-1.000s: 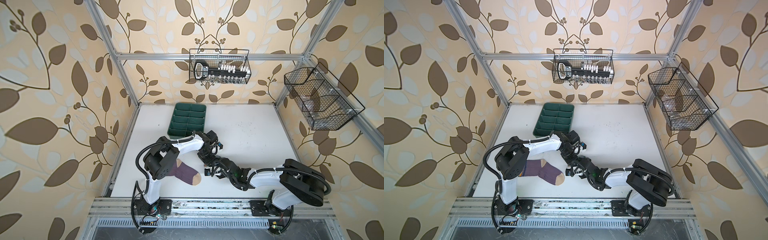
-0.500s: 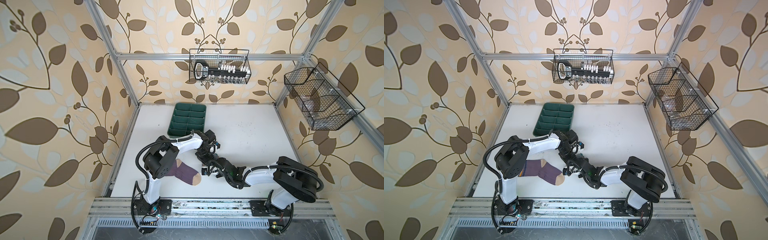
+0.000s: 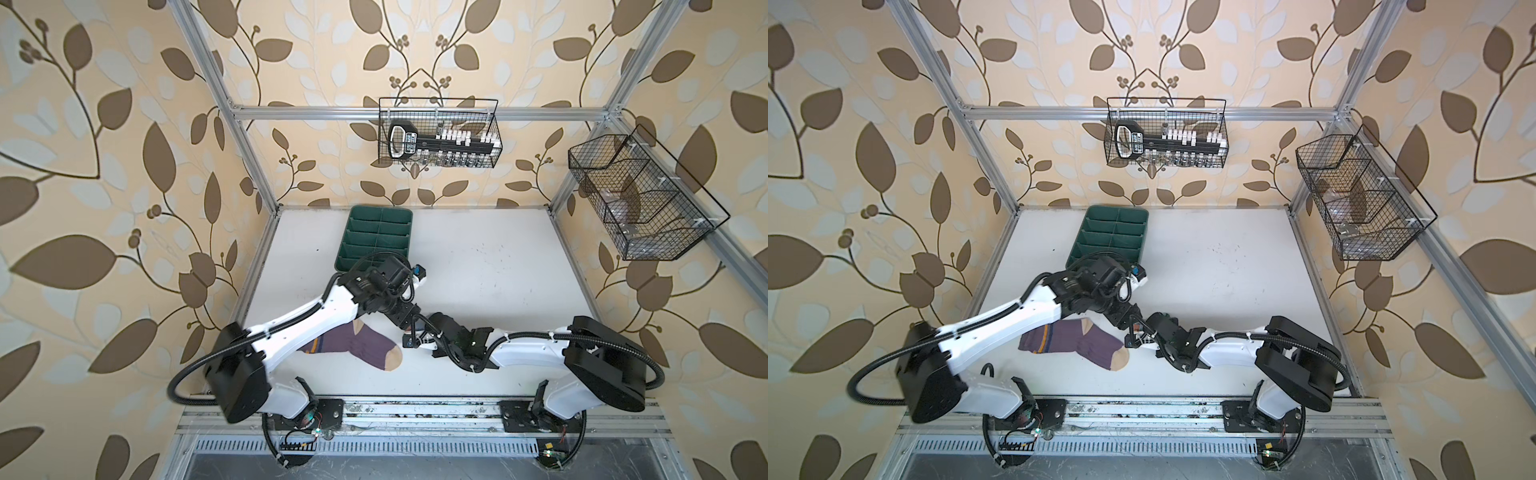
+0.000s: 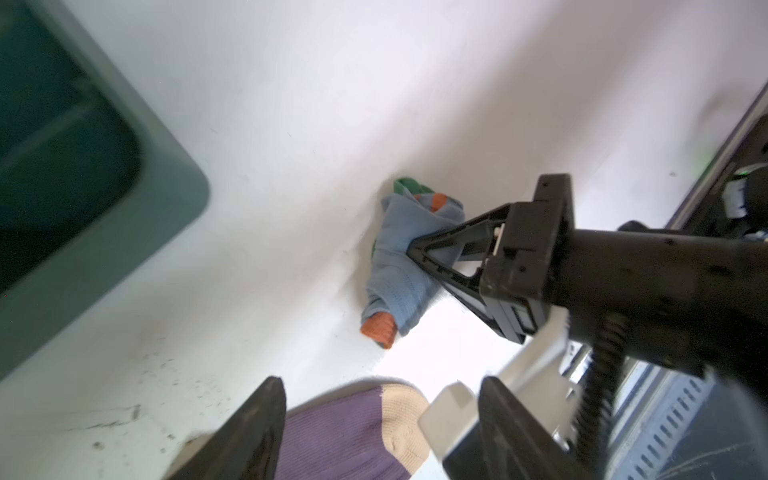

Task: Roll the socks
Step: 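Lift the blue sock roll with the right gripper while the left gripper releases and withdraws, then carry the roll with the right gripper to the green tray's far compartment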

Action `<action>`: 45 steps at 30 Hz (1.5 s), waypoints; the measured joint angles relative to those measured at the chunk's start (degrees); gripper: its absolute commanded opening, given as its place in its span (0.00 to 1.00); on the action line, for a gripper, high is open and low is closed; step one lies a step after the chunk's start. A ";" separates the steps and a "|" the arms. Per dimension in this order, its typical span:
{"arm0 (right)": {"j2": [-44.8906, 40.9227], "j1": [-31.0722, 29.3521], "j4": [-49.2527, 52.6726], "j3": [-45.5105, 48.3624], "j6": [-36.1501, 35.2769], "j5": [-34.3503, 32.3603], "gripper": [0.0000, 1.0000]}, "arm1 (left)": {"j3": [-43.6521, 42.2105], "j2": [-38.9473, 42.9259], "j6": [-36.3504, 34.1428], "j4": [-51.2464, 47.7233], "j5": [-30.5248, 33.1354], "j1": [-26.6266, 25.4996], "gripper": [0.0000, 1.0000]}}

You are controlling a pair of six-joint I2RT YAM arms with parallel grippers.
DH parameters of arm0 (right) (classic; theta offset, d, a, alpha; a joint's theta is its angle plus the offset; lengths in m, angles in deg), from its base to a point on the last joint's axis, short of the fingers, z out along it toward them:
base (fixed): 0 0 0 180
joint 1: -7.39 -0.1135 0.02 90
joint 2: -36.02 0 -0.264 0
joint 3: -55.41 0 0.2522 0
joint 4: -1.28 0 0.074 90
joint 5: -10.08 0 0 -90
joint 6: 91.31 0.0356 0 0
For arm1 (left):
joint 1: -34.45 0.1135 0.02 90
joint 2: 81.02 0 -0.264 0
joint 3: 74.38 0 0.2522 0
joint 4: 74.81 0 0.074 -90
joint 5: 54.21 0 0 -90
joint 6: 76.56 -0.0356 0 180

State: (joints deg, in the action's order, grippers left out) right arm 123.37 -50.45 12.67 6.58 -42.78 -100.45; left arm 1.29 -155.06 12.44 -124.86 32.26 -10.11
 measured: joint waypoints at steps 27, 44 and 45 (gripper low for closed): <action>6.73 15.82 15.89 -44.61 5.66 16.83 0.00 | -10.64 34.93 7.32 1.64 61.86 0.02 0.94; 45.62 20.41 8.26 -81.26 -1.09 20.39 0.00 | -11.93 38.38 5.18 0.66 59.34 0.02 0.99; 47.01 20.63 8.61 -83.08 -1.86 19.58 0.00 | -12.26 38.73 4.98 0.96 59.23 0.02 0.99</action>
State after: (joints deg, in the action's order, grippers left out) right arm 170.39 -29.82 21.28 -76.50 -44.64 -80.87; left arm -10.97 -116.33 17.43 -123.90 91.49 -10.08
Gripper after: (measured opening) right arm 0.110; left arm 0.987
